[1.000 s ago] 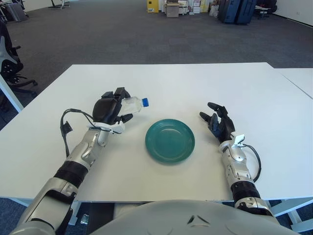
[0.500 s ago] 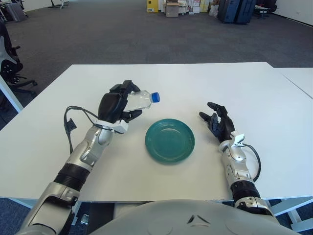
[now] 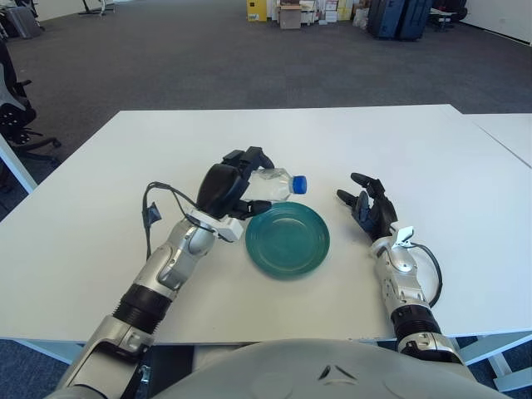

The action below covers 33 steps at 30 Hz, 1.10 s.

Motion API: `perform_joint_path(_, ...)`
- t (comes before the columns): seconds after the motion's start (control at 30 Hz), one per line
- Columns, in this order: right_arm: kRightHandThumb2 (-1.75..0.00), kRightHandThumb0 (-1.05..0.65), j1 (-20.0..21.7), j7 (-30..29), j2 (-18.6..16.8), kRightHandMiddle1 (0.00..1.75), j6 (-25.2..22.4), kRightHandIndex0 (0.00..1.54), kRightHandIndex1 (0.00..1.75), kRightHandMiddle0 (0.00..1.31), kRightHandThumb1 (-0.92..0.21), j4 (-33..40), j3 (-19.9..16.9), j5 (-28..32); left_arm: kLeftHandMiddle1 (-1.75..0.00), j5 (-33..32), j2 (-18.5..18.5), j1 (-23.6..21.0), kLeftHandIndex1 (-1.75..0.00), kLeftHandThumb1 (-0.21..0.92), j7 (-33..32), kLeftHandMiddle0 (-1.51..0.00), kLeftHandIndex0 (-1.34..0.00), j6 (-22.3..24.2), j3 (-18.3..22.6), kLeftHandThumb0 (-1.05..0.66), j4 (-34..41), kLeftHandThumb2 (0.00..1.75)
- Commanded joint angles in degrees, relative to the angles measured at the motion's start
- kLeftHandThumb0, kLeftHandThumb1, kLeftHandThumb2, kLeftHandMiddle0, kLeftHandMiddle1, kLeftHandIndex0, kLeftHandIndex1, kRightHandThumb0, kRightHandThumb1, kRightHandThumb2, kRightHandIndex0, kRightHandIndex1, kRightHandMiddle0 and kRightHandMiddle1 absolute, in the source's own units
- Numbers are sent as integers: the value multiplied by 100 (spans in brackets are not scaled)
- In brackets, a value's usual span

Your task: Put the bottle into the plate.

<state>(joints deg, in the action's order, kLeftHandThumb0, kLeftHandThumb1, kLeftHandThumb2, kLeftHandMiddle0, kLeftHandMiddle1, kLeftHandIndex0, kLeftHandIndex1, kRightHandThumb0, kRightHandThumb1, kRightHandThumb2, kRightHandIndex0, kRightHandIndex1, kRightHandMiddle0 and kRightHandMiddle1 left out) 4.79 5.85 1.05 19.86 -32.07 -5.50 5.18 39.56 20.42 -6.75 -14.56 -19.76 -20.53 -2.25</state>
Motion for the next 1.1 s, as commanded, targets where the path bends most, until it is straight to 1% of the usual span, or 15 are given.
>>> perform_joint_path(0.0,-93,-78,-174,-41,-69,92,-347,68,18,7,-92,-285,19,-11,-175,160,-91,-183,-175,43,161,-112,-52,-64,-166,-43,-31,117)
perform_joint_path(0.17,-94,-77,-169,-59,-90,92,-395,68,19,7,-92,-269,37,-9,-175,434,3,-274,-175,42,392,-114,-53,-177,-369,-44,-121,118)
perform_joint_path(0.33,-95,-77,-160,-75,-102,92,-400,68,20,7,-92,-275,50,-17,-175,943,113,-432,-175,41,386,-116,-53,-280,-564,-44,-377,119)
perform_joint_path(0.47,-95,-78,-153,-83,-110,92,-388,68,20,6,-92,-299,63,-23,-175,1354,135,-513,-175,41,345,-118,-54,-246,-701,-44,-450,119)
perform_joint_path(0.73,-96,-79,-126,-89,-126,92,-358,66,20,6,-92,-377,77,-38,-175,1313,46,-465,-175,43,546,-121,-52,-302,-771,-44,-438,117)
perform_joint_path(1.07,-97,-78,-122,-126,-154,93,-359,65,21,5,-92,-412,94,-57,-175,1403,0,-473,-175,45,549,-122,-51,-285,-861,-44,-475,115)
